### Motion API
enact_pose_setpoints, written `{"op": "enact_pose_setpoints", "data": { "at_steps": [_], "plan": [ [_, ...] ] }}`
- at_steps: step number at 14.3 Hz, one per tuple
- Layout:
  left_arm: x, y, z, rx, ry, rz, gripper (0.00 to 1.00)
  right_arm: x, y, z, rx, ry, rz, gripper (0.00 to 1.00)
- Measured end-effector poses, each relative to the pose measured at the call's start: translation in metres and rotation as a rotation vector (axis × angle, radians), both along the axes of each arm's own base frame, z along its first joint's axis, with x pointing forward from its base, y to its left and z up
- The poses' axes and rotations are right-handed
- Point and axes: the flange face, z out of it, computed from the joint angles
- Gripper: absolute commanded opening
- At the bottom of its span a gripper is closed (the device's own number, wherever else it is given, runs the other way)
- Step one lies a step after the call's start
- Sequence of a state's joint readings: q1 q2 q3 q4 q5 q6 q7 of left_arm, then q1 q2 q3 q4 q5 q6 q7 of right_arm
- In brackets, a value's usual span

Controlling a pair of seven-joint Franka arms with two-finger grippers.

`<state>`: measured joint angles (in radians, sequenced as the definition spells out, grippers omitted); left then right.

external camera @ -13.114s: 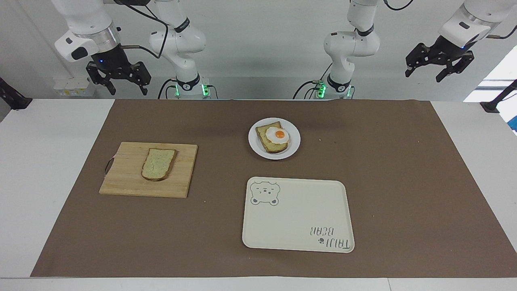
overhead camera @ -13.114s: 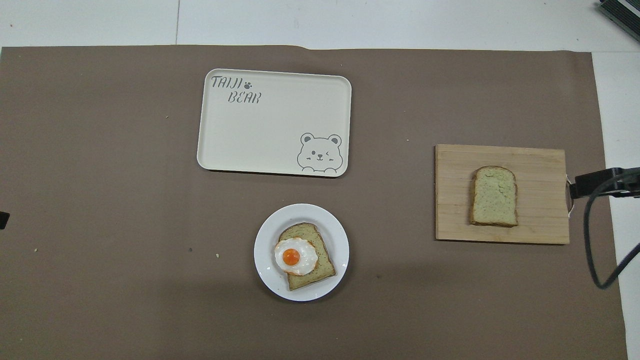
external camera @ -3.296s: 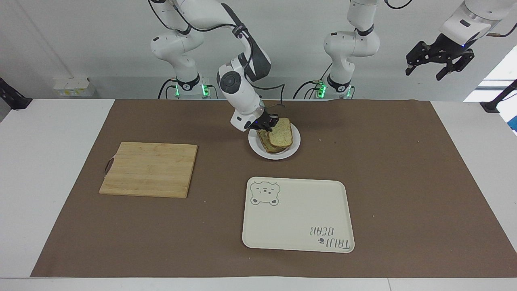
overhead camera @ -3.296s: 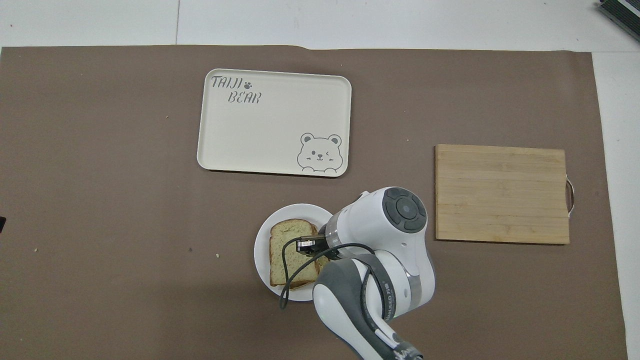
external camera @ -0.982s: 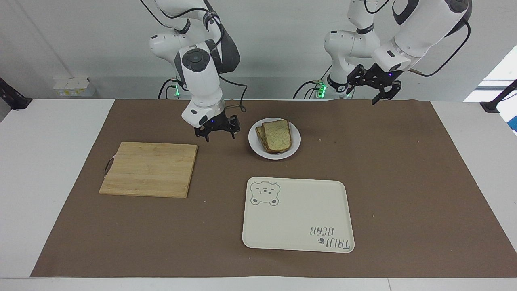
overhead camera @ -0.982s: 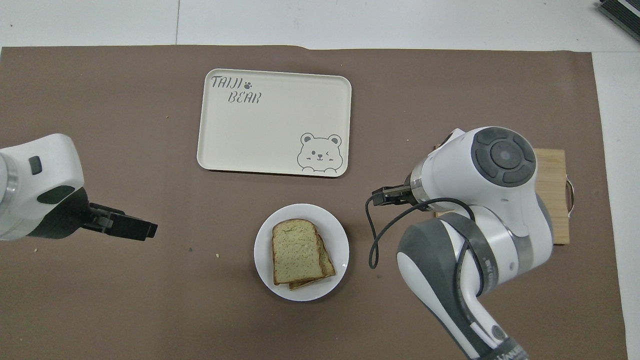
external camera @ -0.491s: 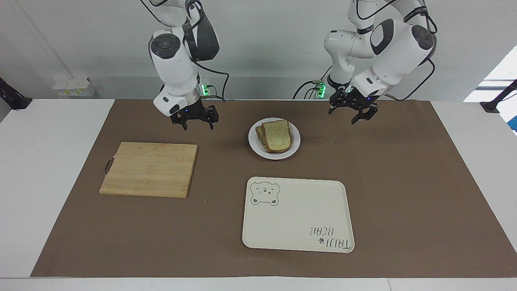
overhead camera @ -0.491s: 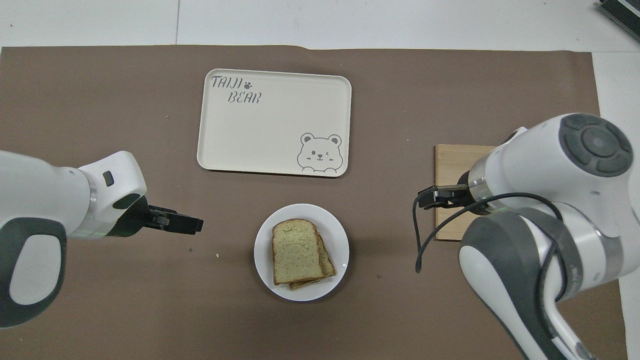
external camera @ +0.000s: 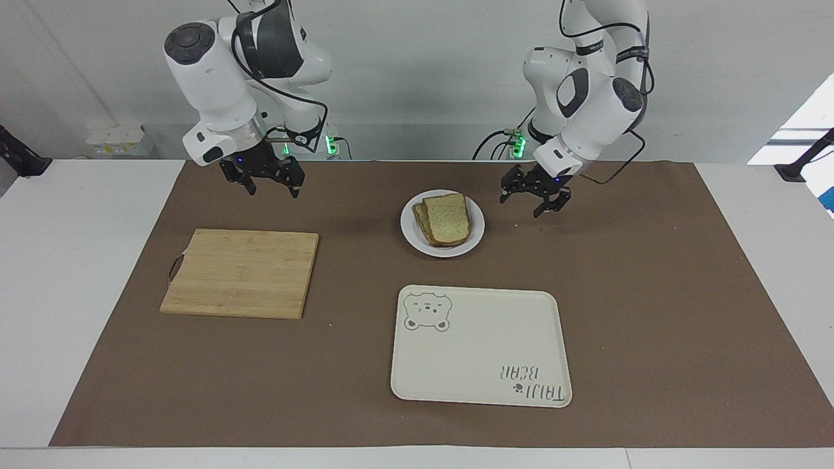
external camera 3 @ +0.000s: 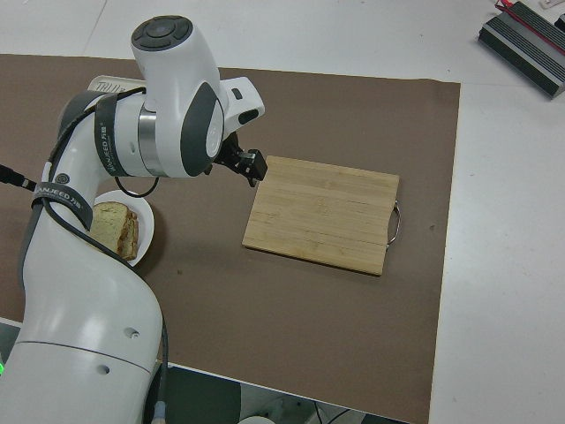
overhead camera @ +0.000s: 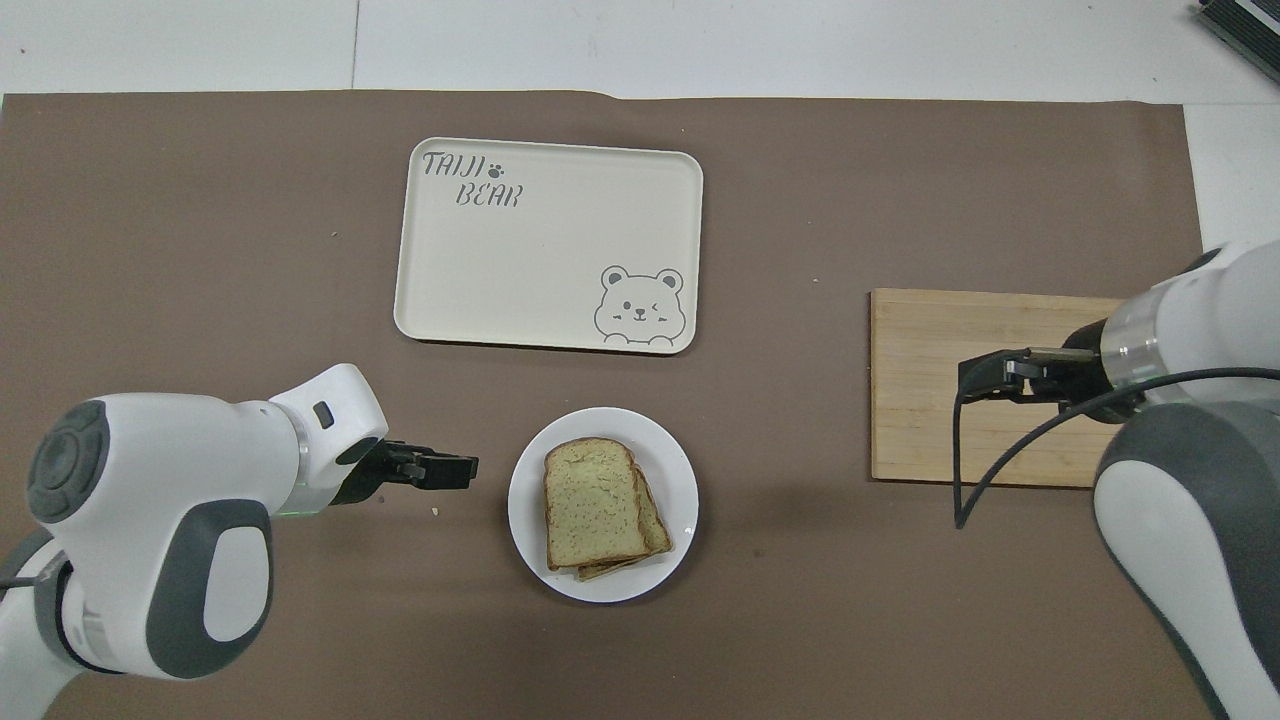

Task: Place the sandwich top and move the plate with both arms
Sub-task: 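Withdraw the right gripper while the left gripper reaches the plate rim, then grip the white plate rim with the left gripper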

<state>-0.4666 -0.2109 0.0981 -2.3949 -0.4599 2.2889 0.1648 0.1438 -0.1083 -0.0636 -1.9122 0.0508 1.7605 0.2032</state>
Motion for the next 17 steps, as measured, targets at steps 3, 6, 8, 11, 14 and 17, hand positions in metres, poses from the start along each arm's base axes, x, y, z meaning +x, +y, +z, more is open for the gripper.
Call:
{"op": "enact_pose_setpoints", "data": {
  "at_steps": [3, 6, 8, 11, 14, 17],
  "plan": [
    [-0.017, -0.015, -0.033, -0.03, -0.016, 0.018, 0.91, 0.005, -0.019, 0.017, -0.043, -0.038, -0.002, 1.0],
    [-0.024, -0.012, -0.06, -0.12, 0.001, 0.024, 0.9, 0.009, -0.02, 0.041, -0.053, -0.085, 0.001, 1.0],
    [-0.026, -0.01, -0.074, -0.187, 0.019, 0.046, 0.83, 0.008, -0.02, 0.052, -0.053, -0.087, 0.003, 1.0],
    [-0.027, -0.008, -0.097, -0.275, 0.023, 0.069, 0.78, 0.006, -0.024, 0.072, -0.053, -0.086, -0.002, 1.0],
    [-0.028, -0.007, -0.111, -0.312, 0.027, 0.089, 0.71, 0.0, -0.036, 0.101, -0.052, -0.087, 0.018, 1.0],
    [-0.029, -0.007, -0.113, -0.324, 0.032, 0.105, 0.6, -0.007, -0.042, 0.131, -0.051, -0.096, 0.046, 1.0]
  ]
}}
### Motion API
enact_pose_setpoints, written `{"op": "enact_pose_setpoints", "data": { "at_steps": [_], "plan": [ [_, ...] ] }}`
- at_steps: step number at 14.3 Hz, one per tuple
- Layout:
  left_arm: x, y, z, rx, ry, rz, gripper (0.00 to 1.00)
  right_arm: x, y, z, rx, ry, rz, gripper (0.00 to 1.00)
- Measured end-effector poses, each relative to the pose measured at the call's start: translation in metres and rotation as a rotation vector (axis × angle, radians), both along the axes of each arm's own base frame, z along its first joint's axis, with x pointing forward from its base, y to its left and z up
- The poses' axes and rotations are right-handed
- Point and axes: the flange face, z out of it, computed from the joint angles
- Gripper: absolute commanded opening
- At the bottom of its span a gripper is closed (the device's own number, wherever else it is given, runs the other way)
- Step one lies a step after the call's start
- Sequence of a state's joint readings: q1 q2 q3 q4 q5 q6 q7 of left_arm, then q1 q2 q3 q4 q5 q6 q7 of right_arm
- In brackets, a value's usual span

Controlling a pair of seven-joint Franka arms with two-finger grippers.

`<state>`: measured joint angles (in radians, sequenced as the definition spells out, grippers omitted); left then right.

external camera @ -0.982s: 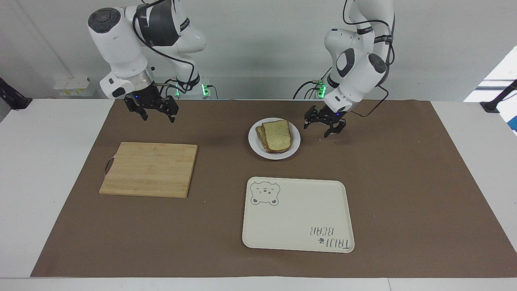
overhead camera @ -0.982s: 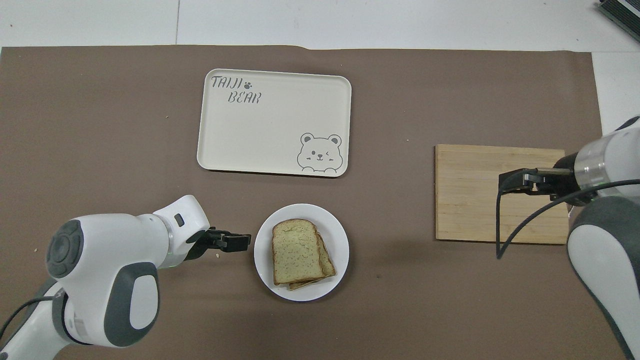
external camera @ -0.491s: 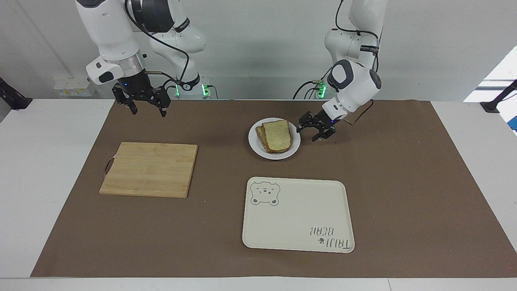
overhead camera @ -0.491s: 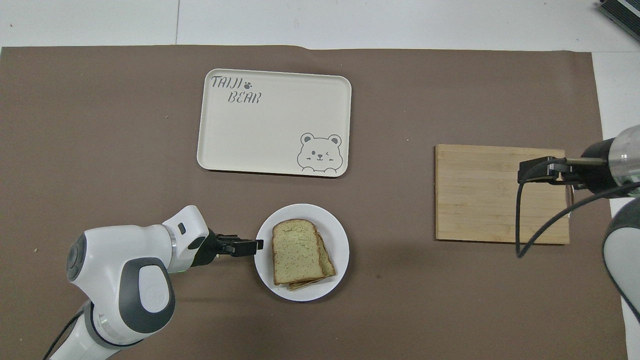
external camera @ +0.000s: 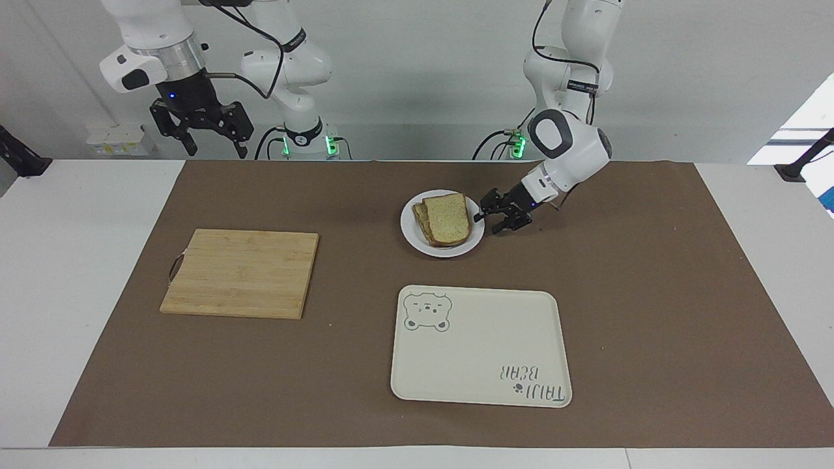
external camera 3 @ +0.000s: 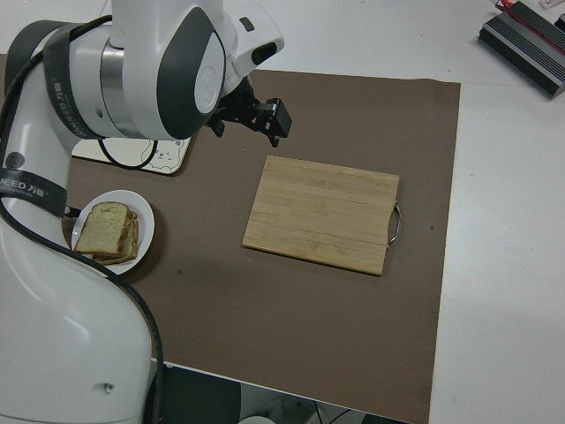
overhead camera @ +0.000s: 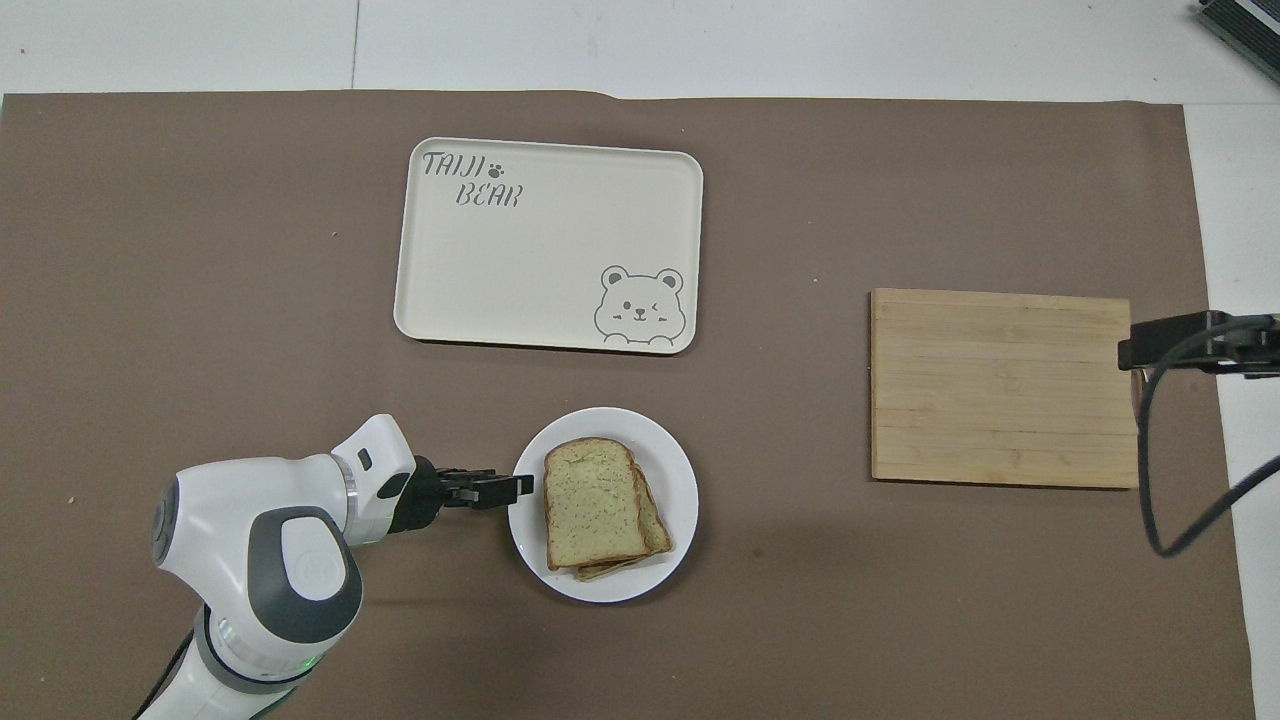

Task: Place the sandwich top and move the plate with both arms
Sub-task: 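Grip the white plate rim with the left gripper, then slide the plate with the left gripper onto the white tray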

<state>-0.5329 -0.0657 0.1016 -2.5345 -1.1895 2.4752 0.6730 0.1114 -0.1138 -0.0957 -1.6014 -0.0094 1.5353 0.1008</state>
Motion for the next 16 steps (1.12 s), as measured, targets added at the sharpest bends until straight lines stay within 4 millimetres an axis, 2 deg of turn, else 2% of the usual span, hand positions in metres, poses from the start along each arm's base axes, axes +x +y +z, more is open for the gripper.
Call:
{"op": "enact_pose_setpoints", "data": {
  "at_steps": [3, 6, 9, 11, 13, 16],
  "plan": [
    [-0.004, -0.001, -0.006, -0.004, 0.008, -0.002, 0.55, -0.002, 0.0, 0.008, 0.0, -0.003, 0.006, 1.0],
    [-0.008, -0.005, -0.012, -0.001, 0.021, -0.008, 0.5, -0.003, 0.001, 0.007, 0.0, 0.007, 0.009, 1.0],
    [-0.01, -0.004, -0.016, 0.003, 0.029, -0.01, 0.41, -0.009, 0.002, 0.003, -0.002, 0.058, 0.031, 1.0],
    [-0.014, -0.008, -0.017, 0.005, 0.03, -0.024, 0.28, -0.01, 0.0, 0.003, -0.002, 0.067, 0.073, 1.0],
    [-0.019, -0.015, -0.018, 0.008, 0.03, -0.041, 0.24, -0.01, -0.007, 0.004, -0.001, 0.059, 0.108, 1.0],
    [-0.023, -0.021, -0.019, 0.01, 0.029, -0.057, 0.09, -0.009, -0.012, 0.004, 0.0, 0.055, 0.115, 1.0]
  ]
}}
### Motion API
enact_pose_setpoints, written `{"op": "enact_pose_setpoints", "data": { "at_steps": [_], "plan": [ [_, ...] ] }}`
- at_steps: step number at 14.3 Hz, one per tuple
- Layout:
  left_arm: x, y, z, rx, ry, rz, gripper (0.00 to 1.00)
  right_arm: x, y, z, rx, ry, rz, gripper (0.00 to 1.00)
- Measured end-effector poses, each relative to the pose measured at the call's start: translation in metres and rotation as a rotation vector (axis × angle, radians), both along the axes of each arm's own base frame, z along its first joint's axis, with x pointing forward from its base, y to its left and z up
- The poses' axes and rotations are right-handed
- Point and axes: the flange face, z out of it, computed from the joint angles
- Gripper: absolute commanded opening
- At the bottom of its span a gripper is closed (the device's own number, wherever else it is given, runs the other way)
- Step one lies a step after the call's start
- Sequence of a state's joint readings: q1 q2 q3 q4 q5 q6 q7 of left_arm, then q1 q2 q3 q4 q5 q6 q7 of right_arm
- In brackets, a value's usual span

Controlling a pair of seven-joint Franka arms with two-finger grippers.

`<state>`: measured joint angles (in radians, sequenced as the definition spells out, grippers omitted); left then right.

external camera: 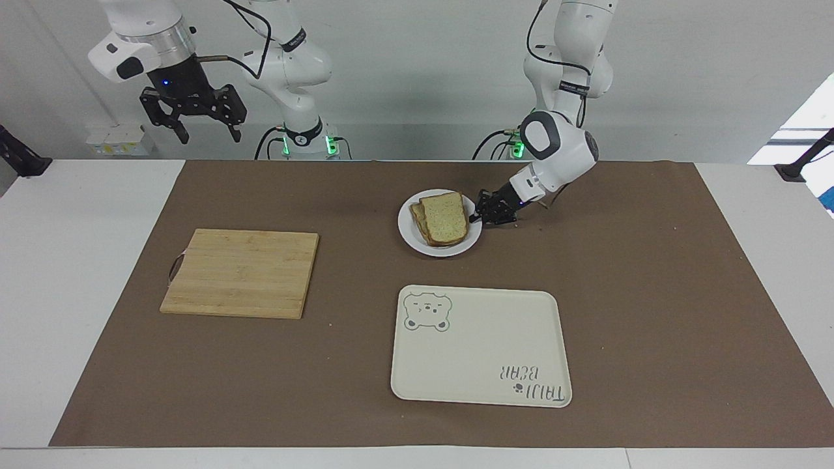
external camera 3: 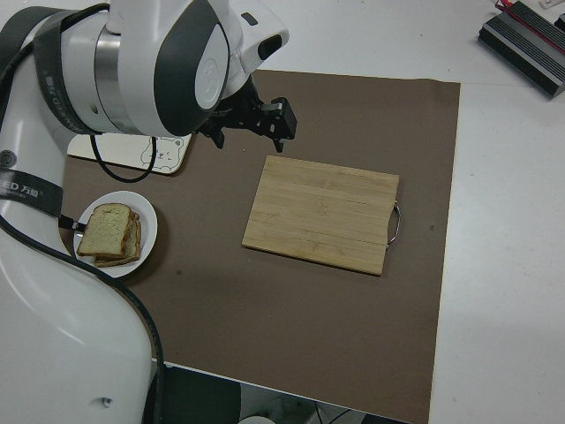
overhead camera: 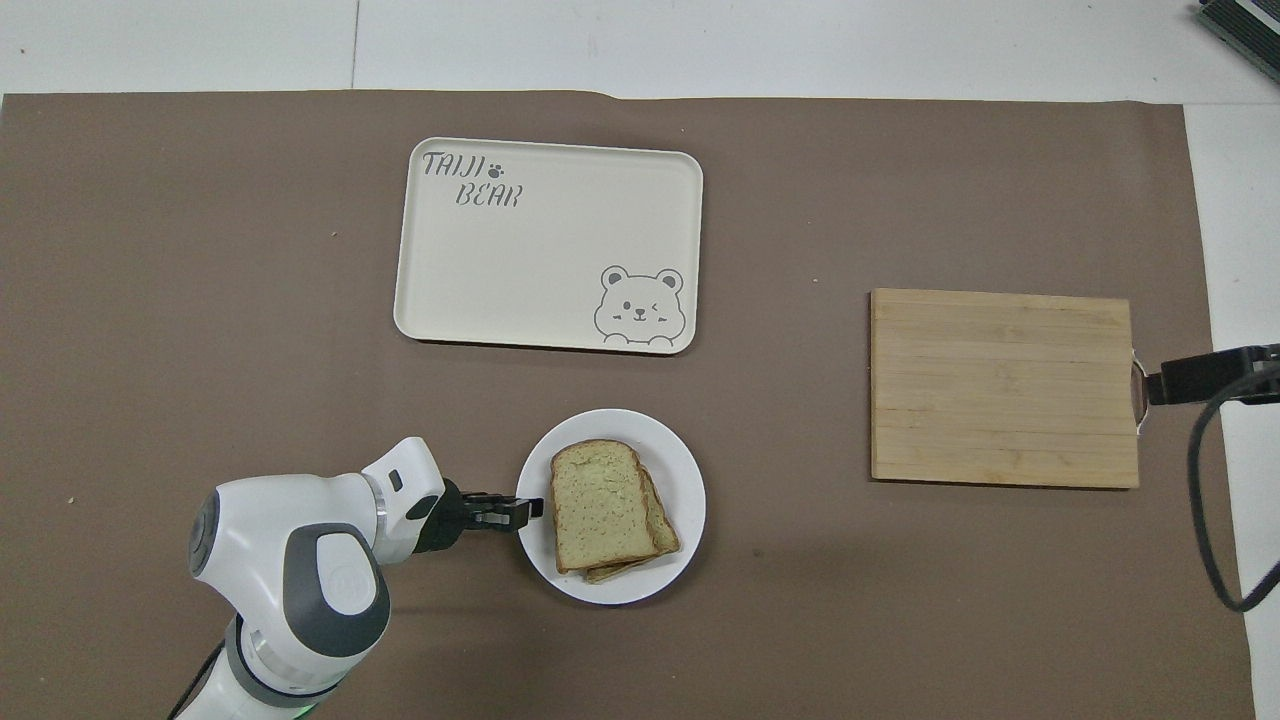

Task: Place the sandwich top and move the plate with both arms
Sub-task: 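Slide the plate with the left gripper onto the white tray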

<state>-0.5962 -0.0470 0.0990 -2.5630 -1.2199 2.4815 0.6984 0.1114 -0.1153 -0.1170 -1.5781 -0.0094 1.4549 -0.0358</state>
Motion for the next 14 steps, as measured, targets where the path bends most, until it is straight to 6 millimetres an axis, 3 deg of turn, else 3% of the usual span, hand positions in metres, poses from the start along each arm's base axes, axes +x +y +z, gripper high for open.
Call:
{"op": "enact_pose_setpoints", "data": {
  "at_steps": [1, 2, 10, 12, 14],
  "plan": [
    [-0.001, -0.002, 0.0, 0.0, 0.0, -0.005, 0.01, 0.0, 0.0, 0.0, 0.0, -0.001, 0.001, 1.0],
    [-0.001, -0.002, 0.0, -0.002, 0.001, -0.004, 0.0, 0.0, 0.001, 0.0, 0.0, -0.001, 0.001, 1.0],
    [0.005, 0.003, 0.009, -0.081, 0.0, -0.066, 0.0, 0.001, 0.001, 0.001, 0.0, -0.007, 0.002, 1.0],
    [0.022, 0.015, 0.018, -0.123, 0.015, -0.108, 0.0, 0.003, 0.002, 0.001, -0.001, -0.022, 0.004, 1.0],
    [0.056, 0.042, 0.03, -0.139, 0.024, -0.143, 0.0, 0.004, 0.002, 0.001, -0.001, -0.022, 0.003, 1.0]
  ]
}}
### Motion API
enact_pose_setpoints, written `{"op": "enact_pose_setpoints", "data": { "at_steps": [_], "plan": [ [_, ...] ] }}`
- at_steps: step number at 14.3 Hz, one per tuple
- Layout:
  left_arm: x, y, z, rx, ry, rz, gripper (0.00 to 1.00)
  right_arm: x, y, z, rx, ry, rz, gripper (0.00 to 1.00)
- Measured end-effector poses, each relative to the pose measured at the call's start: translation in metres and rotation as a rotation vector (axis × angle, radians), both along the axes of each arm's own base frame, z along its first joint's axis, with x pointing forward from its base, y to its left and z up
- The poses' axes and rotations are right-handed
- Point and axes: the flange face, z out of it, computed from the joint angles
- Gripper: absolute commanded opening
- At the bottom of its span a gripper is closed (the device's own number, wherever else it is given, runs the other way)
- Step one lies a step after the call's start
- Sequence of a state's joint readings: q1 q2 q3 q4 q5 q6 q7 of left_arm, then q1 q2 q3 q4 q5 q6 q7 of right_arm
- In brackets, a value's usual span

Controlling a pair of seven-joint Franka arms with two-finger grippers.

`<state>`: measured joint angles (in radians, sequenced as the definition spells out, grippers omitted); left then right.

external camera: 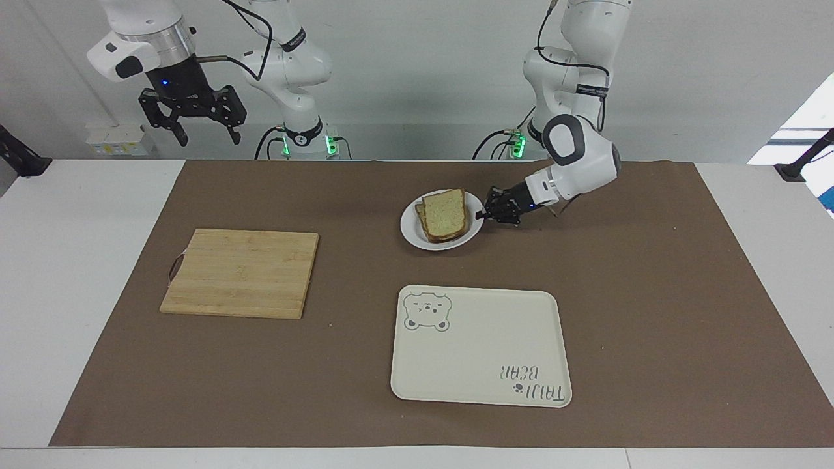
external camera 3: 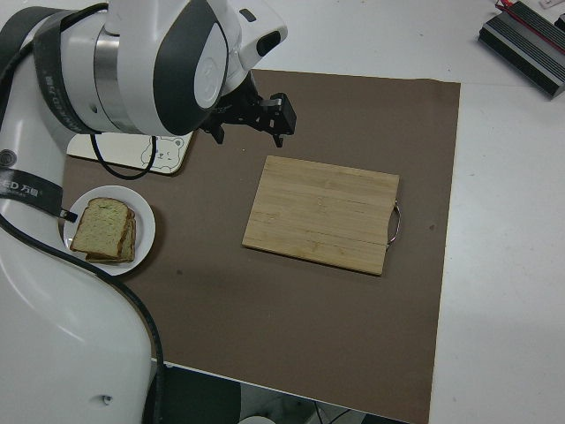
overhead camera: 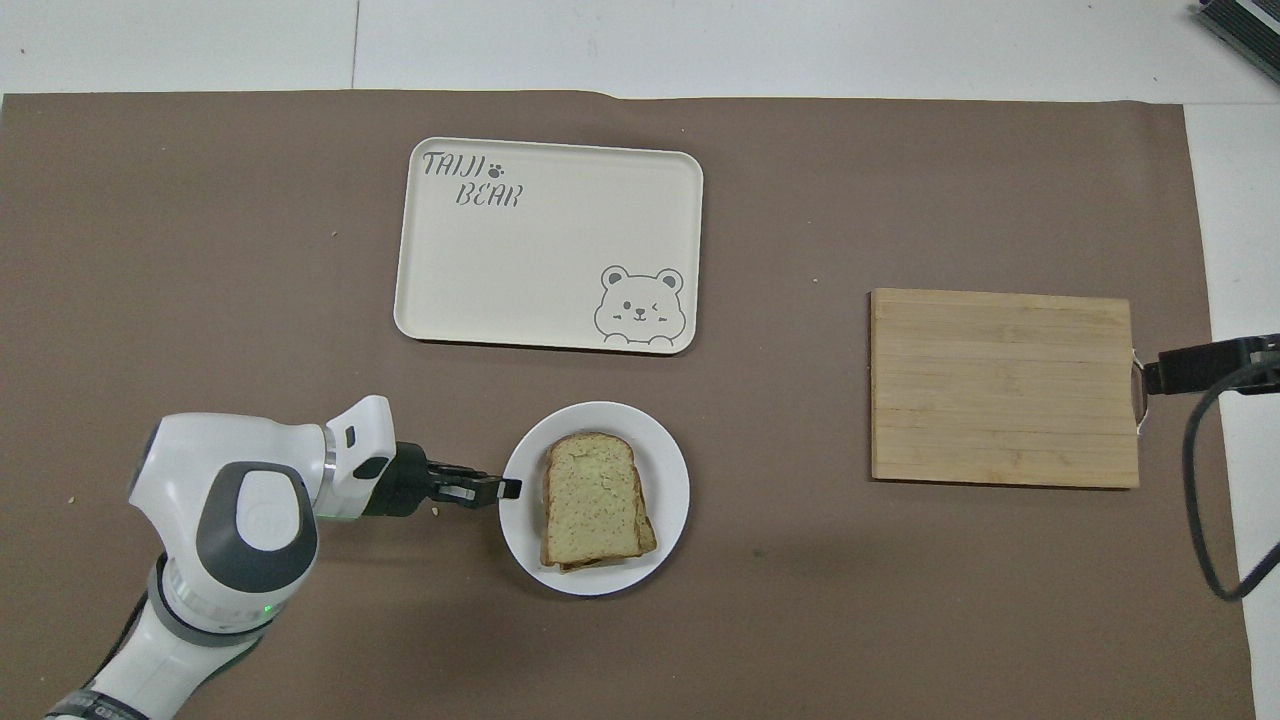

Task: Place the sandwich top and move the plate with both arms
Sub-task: 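Slide the plate with the left gripper onto the white tray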

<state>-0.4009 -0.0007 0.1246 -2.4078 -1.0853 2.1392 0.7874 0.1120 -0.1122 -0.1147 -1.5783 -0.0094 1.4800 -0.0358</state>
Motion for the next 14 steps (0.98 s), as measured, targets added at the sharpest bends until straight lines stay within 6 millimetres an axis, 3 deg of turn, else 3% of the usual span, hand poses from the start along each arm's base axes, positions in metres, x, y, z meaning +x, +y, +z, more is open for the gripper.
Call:
{"op": "enact_pose_setpoints", "data": {
  "at_steps": [5, 9, 14],
  "plan": [
    [0.104, 0.084, 0.04, -0.05, -0.022, 0.019, 0.0, 0.001, 0.0, -0.001, 0.0, 0.002, 0.0, 1.0],
    [0.169, 0.092, 0.054, -0.03, -0.054, 0.071, 0.0, 0.001, 0.0, -0.001, 0.0, 0.002, 0.0, 1.0],
    [0.215, 0.093, 0.03, -0.026, -0.013, 0.094, 0.0, 0.001, 0.0, -0.001, 0.0, 0.002, 0.0, 1.0]
  ]
}}
